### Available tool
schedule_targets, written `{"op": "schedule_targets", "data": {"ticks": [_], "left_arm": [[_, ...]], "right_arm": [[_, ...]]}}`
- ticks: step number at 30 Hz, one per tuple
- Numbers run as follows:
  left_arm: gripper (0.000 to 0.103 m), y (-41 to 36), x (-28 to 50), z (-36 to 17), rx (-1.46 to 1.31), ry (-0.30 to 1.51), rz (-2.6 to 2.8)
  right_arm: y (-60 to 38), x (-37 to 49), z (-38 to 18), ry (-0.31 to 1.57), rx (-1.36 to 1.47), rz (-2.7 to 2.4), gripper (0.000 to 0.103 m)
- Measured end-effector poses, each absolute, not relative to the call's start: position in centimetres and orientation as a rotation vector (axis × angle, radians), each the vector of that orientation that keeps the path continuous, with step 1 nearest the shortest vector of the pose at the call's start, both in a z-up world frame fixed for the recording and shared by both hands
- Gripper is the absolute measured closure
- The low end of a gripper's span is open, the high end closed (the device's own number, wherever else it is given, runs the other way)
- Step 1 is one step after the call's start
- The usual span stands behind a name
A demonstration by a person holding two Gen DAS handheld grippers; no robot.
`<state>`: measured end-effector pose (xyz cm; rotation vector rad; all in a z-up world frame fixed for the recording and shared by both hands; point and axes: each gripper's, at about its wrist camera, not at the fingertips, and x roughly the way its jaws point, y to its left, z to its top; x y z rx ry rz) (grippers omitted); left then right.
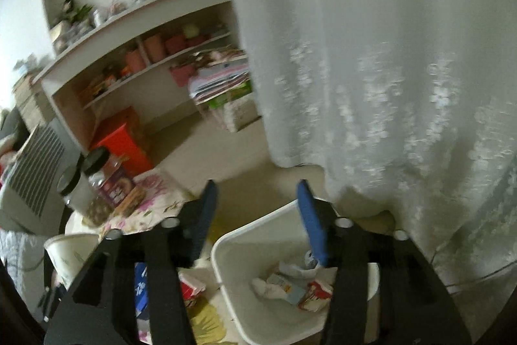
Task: Collect trash
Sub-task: 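Open the right tool over the white bin while the left tool releases the cup there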
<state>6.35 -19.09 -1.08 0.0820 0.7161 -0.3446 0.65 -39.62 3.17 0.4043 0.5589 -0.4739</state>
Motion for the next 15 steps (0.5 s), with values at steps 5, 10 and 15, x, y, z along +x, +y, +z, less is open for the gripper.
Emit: {"op": "schedule_targets", "data": {"ticks": [5,10,15], "left_arm": [[0.04,-22.5,5.4,-1.7,0.11,0.725,-0.398],[0.039,-25.5,4.4,-2.1,0.156,0.724,-0.463],[0.024,-28.4,3.7,-2.7,0.181,0.747,-0.556]], "right_arm": [[-41.8,-1.1,3.5,0.53,0.429,-0.539,0.026],[-44.1,-3.1,3.8,0.49,0.488,-0.607,0.013],[-46.2,-4.7,3.9,0.465,0.547,-0.654,0.009]]}}
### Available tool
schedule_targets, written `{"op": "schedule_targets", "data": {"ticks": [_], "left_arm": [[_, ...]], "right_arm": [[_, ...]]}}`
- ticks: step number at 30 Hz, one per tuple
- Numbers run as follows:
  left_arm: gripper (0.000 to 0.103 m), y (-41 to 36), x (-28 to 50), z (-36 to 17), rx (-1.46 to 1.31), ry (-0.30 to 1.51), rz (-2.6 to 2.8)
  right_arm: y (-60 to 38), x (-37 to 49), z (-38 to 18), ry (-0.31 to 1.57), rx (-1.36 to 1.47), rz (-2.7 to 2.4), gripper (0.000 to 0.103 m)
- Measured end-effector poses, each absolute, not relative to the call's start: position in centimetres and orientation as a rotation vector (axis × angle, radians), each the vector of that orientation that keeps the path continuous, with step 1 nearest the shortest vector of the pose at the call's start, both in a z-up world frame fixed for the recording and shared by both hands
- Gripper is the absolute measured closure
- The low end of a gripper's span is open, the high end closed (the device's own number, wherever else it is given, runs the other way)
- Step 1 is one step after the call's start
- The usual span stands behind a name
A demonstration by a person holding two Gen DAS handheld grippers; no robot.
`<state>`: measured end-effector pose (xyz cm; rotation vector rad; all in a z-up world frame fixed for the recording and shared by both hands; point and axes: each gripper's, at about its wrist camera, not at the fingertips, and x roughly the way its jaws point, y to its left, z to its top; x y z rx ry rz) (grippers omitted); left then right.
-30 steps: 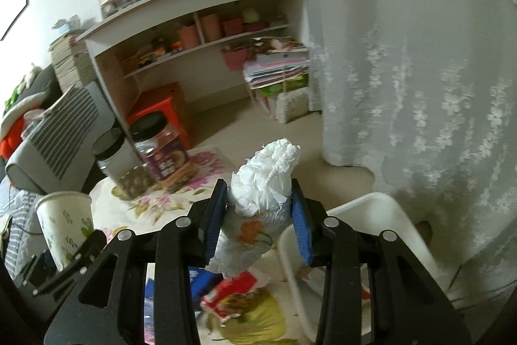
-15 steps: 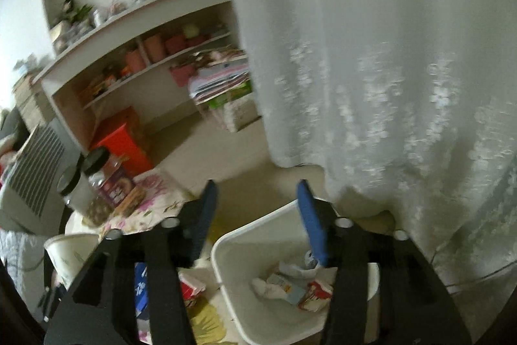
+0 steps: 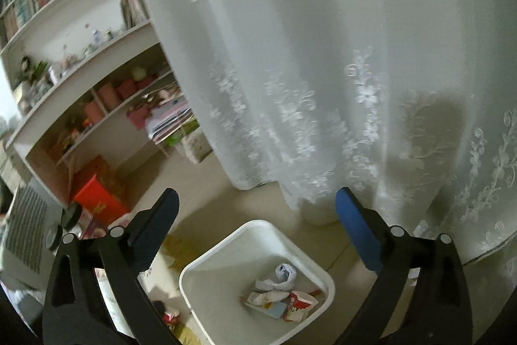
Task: Collect trash
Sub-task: 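Open the right tool over the white bin while the left tool releases the cup there, then grasp the clear plastic bottle with the left tool while the right tool grasps the red tube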
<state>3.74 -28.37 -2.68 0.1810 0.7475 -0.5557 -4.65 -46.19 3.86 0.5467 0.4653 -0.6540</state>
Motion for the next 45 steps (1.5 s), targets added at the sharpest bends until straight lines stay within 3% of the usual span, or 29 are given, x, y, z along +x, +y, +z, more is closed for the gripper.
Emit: {"op": "schedule_targets", "data": {"ticks": [2,15,29,40,45], "left_arm": [[0.02,-29.2,3.5,-2.7,0.187,0.749,-0.579],[0.019,-29.0,2.3,-2.0,0.263,0.724,-0.561],[0.016,-18.6,4.0,-3.9,0.387,0.801,-0.38],[0.014,-11.1,7.2,-11.6,0.805,1.008,-0.411],[0.016,-8.9,9.7,-13.6,0.763,1.083,-0.427]], "right_arm": [[-46.8,-5.0,3.8,0.46,0.564,-0.665,0.007],[-44.7,-4.5,4.1,0.478,0.479,-0.678,0.007],[-35.9,0.9,2.3,0.642,0.344,-0.485,0.007],[-29.7,5.7,-0.9,0.832,0.194,-0.329,0.007],[-28.7,7.4,-3.6,0.944,0.203,-0.28,0.007]]}}
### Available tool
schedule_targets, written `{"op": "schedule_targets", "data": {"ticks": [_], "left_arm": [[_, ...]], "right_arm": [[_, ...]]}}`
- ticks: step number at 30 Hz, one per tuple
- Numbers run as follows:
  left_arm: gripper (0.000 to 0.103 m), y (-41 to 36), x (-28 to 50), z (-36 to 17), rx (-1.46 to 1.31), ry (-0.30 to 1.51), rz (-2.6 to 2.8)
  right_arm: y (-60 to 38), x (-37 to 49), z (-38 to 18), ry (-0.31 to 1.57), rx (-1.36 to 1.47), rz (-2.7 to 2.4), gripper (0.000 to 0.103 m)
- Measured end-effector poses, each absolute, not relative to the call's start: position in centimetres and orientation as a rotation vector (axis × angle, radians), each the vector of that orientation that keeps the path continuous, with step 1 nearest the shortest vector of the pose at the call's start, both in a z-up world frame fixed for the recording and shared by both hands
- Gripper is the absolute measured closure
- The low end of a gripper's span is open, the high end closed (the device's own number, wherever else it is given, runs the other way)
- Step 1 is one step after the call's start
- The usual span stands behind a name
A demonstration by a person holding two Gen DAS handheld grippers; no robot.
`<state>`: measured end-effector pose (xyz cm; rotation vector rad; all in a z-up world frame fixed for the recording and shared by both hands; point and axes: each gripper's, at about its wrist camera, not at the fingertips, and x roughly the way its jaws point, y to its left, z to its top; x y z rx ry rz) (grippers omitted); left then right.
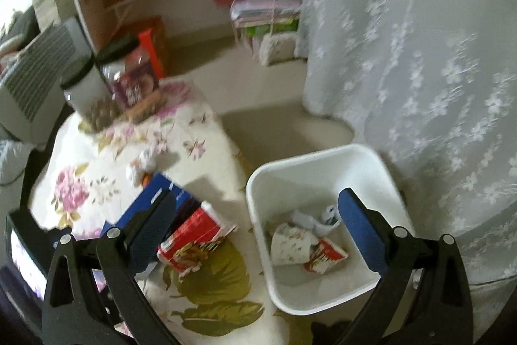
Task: Collect trash
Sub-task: 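Grasp the clear plastic bottle with the left tool while the right tool grasps the red tube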
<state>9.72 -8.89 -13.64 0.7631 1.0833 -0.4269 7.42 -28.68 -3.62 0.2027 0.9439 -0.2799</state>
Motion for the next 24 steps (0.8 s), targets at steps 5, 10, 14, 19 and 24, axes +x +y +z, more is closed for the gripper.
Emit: {"op": "schedule_targets", "data": {"ticks": [5,10,14,19,24], "left_arm": [[0.047,-6.9,10.5,-13.2,0.672,1.08,-0.458],[0.051,-3.8,11.7,-11.8,0.468,1.12,-0.408],[0.051,-0.6,12.0,-10.1,0.3,1.111,-0.376],[0.051,2.3,11.7,-8.0,0.151,1.077,-0.342],[0.051,4.5,11.4,-7.1,0.075,1.057,-0.317]], "right_arm": [[-28.0,8.8,-7.4,1.095,0.355,-0.22,0.007],[-26.4,9.1,-10.8,1.177,0.485,-0.197,0.007],[-25.2,9.5,-13.0,1.193,0.549,-0.235,0.012],[-24.6,10.5,-14.8,1.188,0.639,-0.248,0.027],[-23.4,11.3,-14.8,1.145,0.671,-0.194,0.05]]}}
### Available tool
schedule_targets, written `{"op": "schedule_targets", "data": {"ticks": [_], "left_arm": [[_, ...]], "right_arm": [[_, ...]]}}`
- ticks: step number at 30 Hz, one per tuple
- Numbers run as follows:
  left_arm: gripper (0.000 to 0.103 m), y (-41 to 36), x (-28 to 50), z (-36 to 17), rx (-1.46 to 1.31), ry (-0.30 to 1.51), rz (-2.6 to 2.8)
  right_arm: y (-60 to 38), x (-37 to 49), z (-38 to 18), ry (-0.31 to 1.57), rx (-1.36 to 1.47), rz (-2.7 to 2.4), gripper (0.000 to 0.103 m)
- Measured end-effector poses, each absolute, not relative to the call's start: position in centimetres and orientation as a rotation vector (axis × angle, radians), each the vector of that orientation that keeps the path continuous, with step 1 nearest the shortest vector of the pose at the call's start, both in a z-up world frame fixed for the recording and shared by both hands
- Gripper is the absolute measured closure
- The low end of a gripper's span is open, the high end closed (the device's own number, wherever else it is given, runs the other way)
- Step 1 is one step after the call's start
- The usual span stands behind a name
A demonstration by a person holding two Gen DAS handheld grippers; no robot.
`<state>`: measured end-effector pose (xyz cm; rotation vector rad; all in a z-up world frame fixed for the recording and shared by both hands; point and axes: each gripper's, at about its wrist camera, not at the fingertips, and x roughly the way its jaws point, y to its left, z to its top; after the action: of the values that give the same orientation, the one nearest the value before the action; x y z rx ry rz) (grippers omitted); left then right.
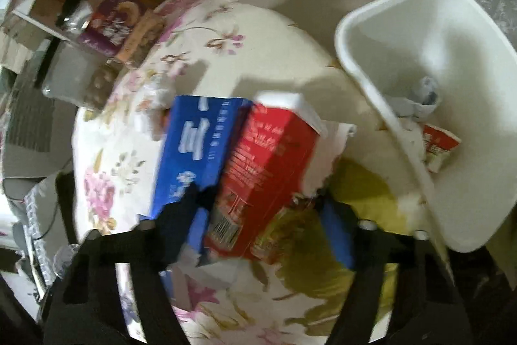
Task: Collect trash
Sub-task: 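Grasp the clear plastic bottle with the left tool while the right tool grasps the red tube, then carry bottle and red tube over the white bin and open both tools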
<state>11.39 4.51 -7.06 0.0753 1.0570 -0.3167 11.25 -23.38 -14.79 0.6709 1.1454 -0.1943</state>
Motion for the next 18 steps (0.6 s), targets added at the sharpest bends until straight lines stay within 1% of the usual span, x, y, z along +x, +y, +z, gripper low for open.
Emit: {"op": "schedule_targets", "data": {"ticks": [3,4,5,10,18], "left_arm": [[0.051,5.9,11.7,-6.8,0.025,1.047,-0.29],[0.051,6.5,11.8,-6.7,0.0,1.04,-0.274],[0.051,7.0,11.9,-6.5,-0.022,1.033,-0.258],[0.051,9.0,12.2,-4.8,-0.113,0.962,-0.182],[0.052,9.8,11.5,-2.1,-0.157,0.833,-0.121]], "right_arm": [[-21.7,11.7,-14.1,1.123,0.603,-0.144,0.057],[-21.3,11.9,-14.0,1.123,0.597,-0.125,0.061],[-20.6,12.0,-13.7,1.115,0.588,-0.096,0.062],[-17.3,12.3,-9.8,0.994,0.498,0.022,0.063],[-12.9,10.6,-2.6,0.72,0.282,0.124,0.063]]}}
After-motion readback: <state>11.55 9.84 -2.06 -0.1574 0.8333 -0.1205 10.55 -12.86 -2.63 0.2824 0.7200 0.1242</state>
